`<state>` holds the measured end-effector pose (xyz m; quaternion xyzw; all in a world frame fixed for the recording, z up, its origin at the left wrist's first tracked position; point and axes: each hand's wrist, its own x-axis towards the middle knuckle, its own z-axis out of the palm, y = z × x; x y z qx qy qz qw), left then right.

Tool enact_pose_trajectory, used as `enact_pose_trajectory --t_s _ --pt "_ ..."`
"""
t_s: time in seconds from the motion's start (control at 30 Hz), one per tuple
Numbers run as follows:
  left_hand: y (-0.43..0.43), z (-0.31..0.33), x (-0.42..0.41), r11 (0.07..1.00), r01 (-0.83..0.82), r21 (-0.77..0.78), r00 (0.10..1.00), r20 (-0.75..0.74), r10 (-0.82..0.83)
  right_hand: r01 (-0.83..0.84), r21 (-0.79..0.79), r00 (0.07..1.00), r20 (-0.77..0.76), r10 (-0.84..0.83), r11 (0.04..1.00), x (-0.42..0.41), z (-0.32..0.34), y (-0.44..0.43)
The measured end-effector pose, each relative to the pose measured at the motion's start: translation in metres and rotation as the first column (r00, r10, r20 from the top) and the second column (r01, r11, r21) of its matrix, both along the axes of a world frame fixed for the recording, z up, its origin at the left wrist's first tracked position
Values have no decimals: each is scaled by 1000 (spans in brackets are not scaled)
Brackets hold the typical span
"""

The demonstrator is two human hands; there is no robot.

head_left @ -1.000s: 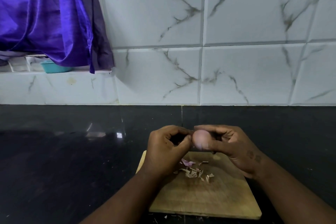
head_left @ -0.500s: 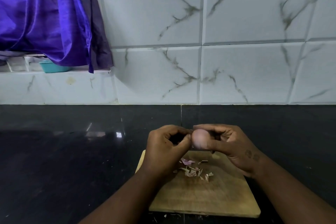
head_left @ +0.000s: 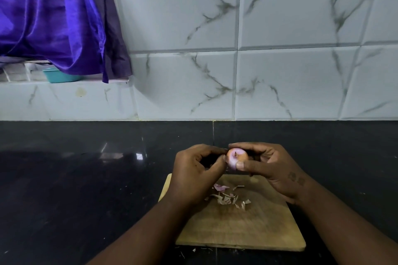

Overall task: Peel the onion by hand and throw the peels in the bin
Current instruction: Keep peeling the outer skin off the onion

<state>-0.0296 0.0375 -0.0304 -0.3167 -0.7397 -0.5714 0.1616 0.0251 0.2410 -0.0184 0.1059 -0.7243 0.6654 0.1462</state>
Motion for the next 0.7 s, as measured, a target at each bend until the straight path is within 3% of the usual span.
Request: enact_pose_trajectory --t_s 0.13,0.43,0.7 --pt "0 1 5 998 56 3 998 24 -56 34 -21 999 -8 -35 999 1 2 -1" --pt "2 -2 1 998 -49 -36 998 -41 47 102 63 994 -39 -100 993 -1 1 -4" --pt "1 -1 -3 973 -183 -138 982 24 188 -25 -21 999 -31 24 999 2 3 1"
